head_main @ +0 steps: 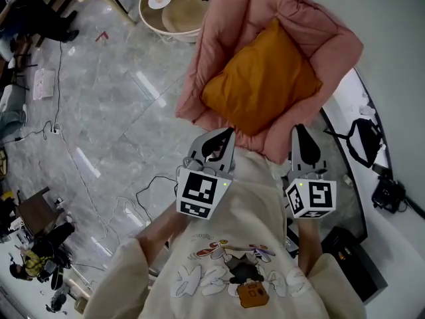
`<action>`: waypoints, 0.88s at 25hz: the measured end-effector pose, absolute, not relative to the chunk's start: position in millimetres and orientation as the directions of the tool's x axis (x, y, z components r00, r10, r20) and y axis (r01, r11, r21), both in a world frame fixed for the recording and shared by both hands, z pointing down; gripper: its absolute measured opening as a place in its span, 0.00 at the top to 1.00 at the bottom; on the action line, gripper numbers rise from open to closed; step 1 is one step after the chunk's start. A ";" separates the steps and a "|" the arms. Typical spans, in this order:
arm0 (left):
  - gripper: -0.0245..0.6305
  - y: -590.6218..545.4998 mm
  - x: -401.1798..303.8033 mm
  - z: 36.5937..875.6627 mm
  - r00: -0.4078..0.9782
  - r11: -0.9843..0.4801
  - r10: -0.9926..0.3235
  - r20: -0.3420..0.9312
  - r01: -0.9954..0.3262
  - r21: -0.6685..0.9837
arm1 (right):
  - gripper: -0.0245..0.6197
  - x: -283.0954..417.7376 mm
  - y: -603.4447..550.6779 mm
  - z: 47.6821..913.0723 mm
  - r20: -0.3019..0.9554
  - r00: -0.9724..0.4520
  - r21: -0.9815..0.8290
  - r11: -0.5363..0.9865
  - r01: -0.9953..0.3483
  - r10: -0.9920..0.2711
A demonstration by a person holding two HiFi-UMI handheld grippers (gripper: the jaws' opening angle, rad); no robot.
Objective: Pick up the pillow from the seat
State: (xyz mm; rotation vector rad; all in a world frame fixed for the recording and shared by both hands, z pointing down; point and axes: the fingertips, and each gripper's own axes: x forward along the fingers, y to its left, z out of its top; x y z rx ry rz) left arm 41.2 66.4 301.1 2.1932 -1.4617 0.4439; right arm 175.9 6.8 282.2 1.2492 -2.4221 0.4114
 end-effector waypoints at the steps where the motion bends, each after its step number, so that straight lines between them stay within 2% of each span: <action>1: 0.96 57.6 44.8 302.4 0.376 -0.320 -0.773 0.510 -0.927 0.198 | 0.90 178.1 -1.4 284.1 0.463 -0.540 -0.090 0.568 -0.818 -0.703; 16: 0.96 -63.6 70.0 324.0 0.269 -0.243 -0.774 0.573 -0.962 0.123 | 0.83 193.7 -100.2 311.1 0.448 -0.665 -0.214 0.651 -0.729 -0.597; 22: 0.96 -82.4 64.6 325.7 0.270 -0.239 -0.770 0.578 -0.962 0.131 | 0.81 184.7 -119.9 320.8 0.470 -0.676 -0.222 0.665 -0.713 -0.568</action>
